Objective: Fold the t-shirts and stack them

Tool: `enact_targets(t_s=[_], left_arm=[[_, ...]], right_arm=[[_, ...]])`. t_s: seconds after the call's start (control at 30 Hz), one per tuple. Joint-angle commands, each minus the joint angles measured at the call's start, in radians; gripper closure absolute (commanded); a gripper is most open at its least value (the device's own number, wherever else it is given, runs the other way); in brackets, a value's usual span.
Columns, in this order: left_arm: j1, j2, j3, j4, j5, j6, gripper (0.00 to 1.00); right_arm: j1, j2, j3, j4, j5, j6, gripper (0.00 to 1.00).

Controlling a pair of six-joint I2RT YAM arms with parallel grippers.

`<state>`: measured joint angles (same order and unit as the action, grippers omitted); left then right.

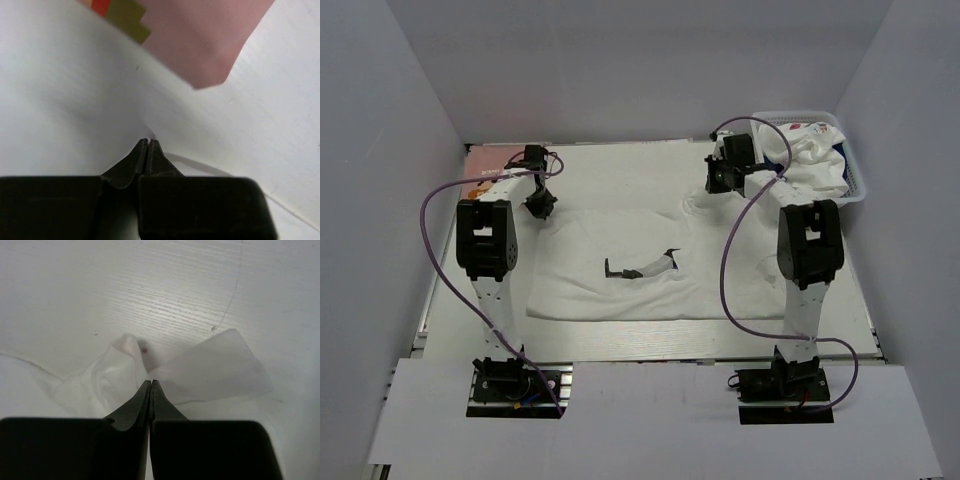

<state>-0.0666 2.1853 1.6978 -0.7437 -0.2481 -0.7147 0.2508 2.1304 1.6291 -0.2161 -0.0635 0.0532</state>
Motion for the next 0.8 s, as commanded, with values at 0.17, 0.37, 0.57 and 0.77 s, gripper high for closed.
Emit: enact_targets(t_s=[0.17, 0.37, 0.57, 0.77], left_arm=[[-0.025, -0.245, -0.203, 0.114, -0.011, 0.076, 1.0], [-0.035, -0.439, -0.383, 0.234, 0.055, 0.13, 1.0], [-0.056, -0.533, -0.461, 0.259, 0.047, 0.181, 1.0], [-0.087, -0.625, -0.559, 0.3, 0.036, 0.261, 1.0]], right_arm=[[0.028, -0.323, -0.271, -0.012, 0.0, -0.076, 1.0], [0.06, -0.528, -0.372, -0.15, 0.115, -0.079, 1.0], [0.094, -0.687, -0.477, -0.255, 0.139, 0.002, 1.0], [0.133, -0.823, -0.546, -0.359, 0.179, 0.04, 1.0]])
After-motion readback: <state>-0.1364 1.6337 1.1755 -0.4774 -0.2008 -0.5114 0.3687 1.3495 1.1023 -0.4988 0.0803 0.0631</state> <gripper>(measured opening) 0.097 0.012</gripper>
